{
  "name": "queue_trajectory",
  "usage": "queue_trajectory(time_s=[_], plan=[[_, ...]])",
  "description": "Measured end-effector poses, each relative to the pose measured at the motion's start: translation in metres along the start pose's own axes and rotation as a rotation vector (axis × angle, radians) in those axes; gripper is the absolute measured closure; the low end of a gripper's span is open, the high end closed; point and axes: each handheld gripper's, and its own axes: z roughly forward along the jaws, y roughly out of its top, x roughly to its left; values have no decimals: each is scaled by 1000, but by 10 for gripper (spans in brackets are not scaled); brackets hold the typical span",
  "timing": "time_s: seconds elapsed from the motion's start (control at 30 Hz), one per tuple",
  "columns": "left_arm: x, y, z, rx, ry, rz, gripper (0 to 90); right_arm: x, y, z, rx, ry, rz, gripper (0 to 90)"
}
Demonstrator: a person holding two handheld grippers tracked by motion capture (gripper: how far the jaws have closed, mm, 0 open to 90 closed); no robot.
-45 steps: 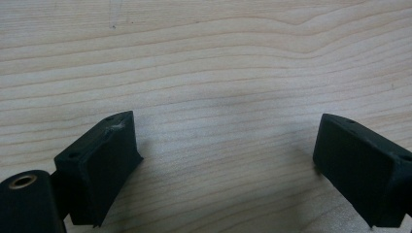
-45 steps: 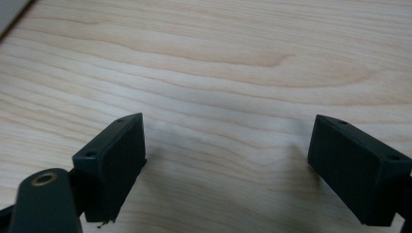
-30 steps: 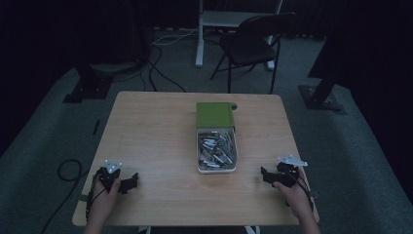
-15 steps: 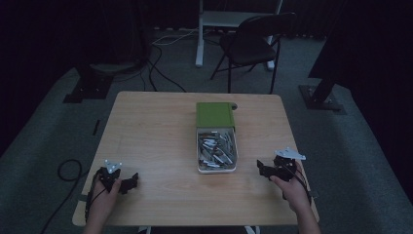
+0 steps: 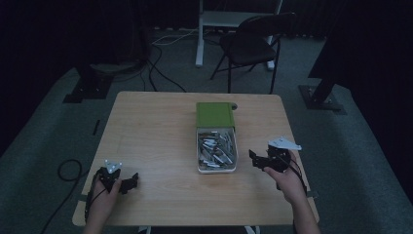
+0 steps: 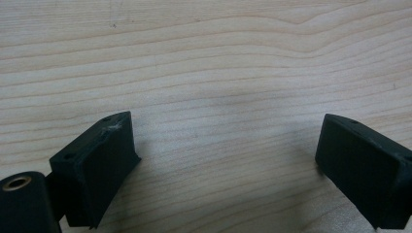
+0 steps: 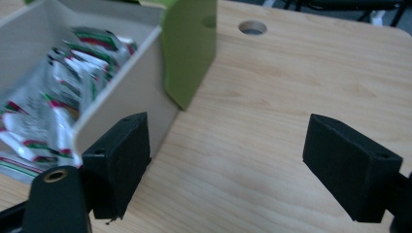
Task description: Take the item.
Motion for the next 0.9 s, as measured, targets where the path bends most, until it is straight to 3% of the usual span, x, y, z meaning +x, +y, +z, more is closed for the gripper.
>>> queue_trajectory(time_s=[0.6,0.67,0.9], plan=[[0,0,0,0,0,0,80,33,28,-2,-51,81,-104,182],[0,0,0,-1,0,-1,80,37,30,-1,-47,92,-112,225],[0,0,0,-1,0,-1,80,51,34,3,-46,128,-152,252]])
